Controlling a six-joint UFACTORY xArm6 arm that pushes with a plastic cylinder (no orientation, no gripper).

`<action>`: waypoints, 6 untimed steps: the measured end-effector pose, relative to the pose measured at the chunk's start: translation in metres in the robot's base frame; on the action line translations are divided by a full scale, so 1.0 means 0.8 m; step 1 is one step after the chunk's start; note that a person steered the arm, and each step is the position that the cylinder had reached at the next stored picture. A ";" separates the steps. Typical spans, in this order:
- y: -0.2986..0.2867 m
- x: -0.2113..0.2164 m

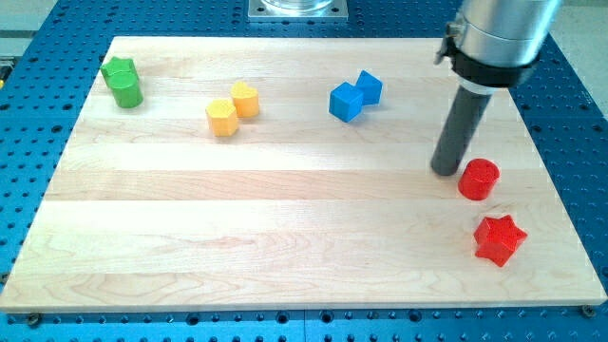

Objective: Put the blue cube diagonally bottom right to the blue triangle

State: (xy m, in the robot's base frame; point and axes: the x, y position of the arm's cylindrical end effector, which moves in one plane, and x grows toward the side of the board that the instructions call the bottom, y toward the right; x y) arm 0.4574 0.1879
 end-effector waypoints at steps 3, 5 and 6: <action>-0.241 0.021; -0.233 -0.133; -0.120 -0.133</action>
State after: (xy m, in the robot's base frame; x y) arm 0.3512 0.0918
